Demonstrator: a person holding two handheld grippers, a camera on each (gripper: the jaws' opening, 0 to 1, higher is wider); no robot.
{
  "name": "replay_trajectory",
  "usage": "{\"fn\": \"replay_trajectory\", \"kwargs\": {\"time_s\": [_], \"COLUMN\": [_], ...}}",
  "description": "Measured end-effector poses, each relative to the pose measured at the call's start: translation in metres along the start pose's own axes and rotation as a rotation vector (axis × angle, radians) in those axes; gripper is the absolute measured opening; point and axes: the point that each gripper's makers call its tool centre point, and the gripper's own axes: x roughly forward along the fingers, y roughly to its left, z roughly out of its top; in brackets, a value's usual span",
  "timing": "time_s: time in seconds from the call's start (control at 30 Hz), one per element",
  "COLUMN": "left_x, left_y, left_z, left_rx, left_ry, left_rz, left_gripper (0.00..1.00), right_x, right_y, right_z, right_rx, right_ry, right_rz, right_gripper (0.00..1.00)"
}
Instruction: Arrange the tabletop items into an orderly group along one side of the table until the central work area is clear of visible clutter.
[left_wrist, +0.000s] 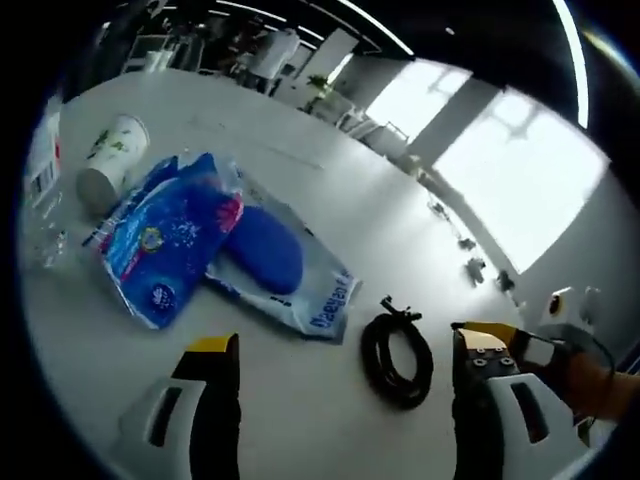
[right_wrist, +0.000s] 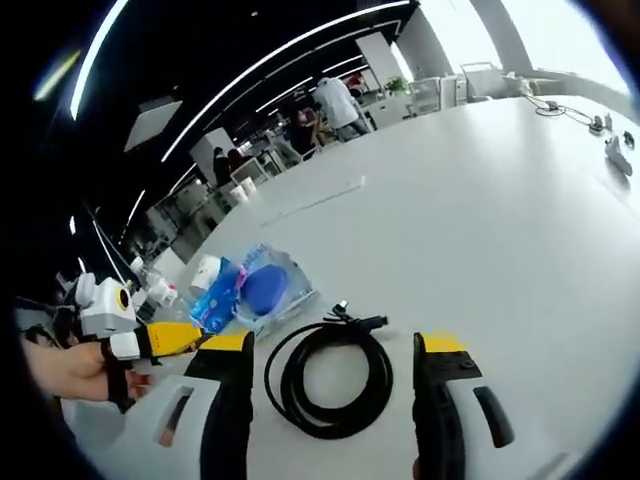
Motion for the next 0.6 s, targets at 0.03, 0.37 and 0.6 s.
{"fn": "replay_trajectory", "kwargs": {"time_s": [0.03,0.37,0.6], "left_x": [-0.002,-0.016,-0.027], "left_y": [0.001,0.014,0.027], "left_z": [0.003,0.008,0.010], "left_rx": [0.008,0.024,0.016], "left_ry": [-0.015,-0.027,-0.032], "left_rz": [0.007,0.043,0.071], "left_gripper": [0.92,0.96,0.94], "right_x": [-0.001,0.000,0.005], "right_y": [0.002,0.015,0.027], "right_z": [0.001,0.005,0.007], "right_rx": [-0.004,-0.055,-0.073], "right_ry": [-0.005,0.005,0.011], "right_rz": [-0.001,0.004,0.022], "right_gripper": [0.67,0.69,0.67]}}
